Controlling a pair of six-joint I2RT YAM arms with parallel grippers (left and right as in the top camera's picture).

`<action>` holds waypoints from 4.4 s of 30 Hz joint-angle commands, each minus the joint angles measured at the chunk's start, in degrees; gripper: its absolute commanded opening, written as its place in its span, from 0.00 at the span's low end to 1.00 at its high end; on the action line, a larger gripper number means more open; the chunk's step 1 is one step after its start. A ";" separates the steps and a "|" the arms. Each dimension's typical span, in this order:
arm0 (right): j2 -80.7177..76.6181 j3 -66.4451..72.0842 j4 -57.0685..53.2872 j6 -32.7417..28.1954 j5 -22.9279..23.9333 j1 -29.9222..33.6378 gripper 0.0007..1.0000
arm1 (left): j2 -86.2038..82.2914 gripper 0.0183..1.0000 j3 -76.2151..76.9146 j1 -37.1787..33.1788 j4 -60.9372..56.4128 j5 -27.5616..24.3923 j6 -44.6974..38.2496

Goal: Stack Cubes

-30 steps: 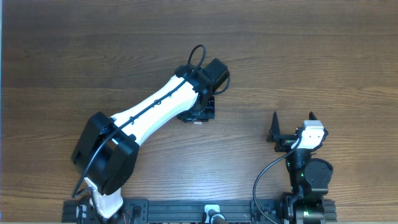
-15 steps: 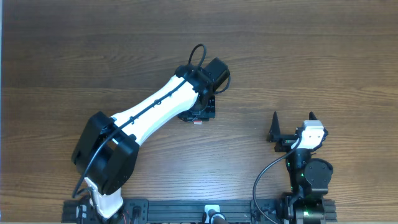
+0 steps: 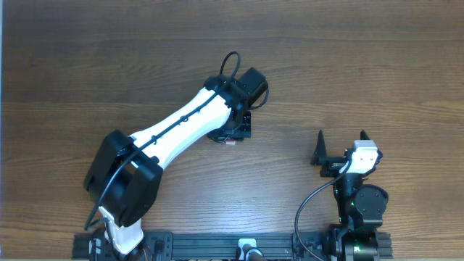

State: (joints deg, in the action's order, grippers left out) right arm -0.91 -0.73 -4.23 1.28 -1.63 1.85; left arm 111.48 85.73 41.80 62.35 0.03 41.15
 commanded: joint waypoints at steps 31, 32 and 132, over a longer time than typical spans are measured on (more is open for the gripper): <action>0.59 0.44 0.13 -0.09 -0.46 0.31 0.99 | 1.62 0.59 0.55 -0.76 -1.57 0.70 -1.77; 0.59 0.44 0.13 -0.09 -0.46 0.31 0.99 | 1.57 0.59 0.61 -0.92 -1.92 0.70 -1.97; 0.59 0.44 0.13 -0.09 -0.46 0.31 0.99 | -110.62 1.00 -73.02 -32.54 -40.85 11.98 -12.31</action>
State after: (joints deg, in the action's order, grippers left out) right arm -0.84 -0.73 -4.21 1.26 -1.63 1.85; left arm 1.37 15.73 7.66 23.73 12.82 30.79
